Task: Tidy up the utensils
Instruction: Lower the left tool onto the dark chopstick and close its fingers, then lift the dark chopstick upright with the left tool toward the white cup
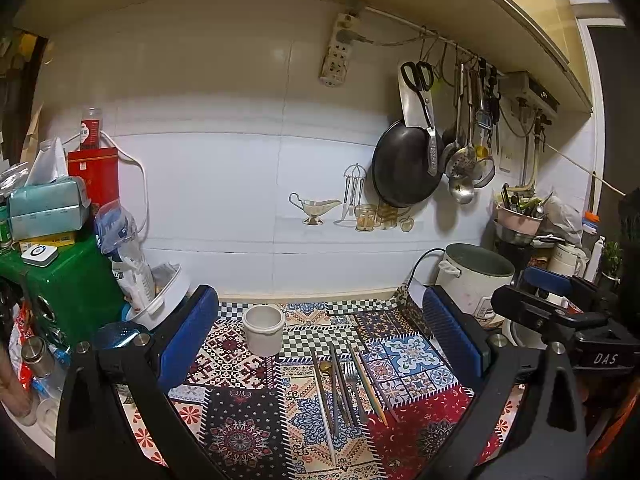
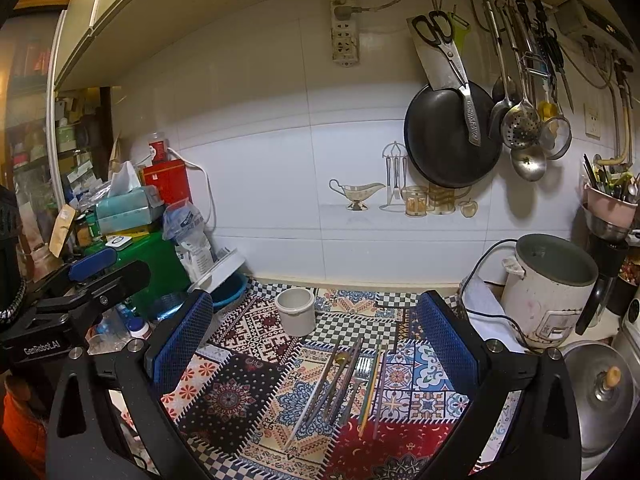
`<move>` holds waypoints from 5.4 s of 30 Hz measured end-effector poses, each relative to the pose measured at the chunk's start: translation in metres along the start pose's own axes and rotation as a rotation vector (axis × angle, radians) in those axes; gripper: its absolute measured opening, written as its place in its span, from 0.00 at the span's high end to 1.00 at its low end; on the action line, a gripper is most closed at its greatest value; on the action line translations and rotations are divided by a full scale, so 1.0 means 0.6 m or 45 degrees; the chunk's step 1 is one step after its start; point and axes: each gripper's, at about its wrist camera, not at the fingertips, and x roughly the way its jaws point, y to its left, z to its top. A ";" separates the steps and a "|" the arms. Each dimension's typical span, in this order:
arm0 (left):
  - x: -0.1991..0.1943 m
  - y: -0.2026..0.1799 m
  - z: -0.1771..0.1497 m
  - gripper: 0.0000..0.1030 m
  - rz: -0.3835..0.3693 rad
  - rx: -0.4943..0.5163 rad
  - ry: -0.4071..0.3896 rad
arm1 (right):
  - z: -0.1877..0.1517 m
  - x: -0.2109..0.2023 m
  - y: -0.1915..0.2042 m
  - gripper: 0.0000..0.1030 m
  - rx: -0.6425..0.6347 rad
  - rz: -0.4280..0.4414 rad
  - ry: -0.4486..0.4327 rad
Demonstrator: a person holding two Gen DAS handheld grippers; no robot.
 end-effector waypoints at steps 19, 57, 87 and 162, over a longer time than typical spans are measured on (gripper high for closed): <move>0.036 -0.003 -0.007 0.00 0.048 0.007 0.052 | -0.009 0.031 -0.024 0.01 0.023 -0.012 0.061; 0.526 0.003 -0.307 0.13 0.202 -0.080 0.914 | -0.228 0.416 -0.226 0.13 0.136 -0.150 0.993; 0.659 -0.030 -0.363 0.96 -0.031 -0.143 1.230 | -0.280 0.523 -0.217 0.70 0.076 -0.112 1.143; 0.426 0.116 0.028 0.96 0.199 -0.150 0.383 | 0.078 0.467 -0.046 0.95 0.010 0.301 0.371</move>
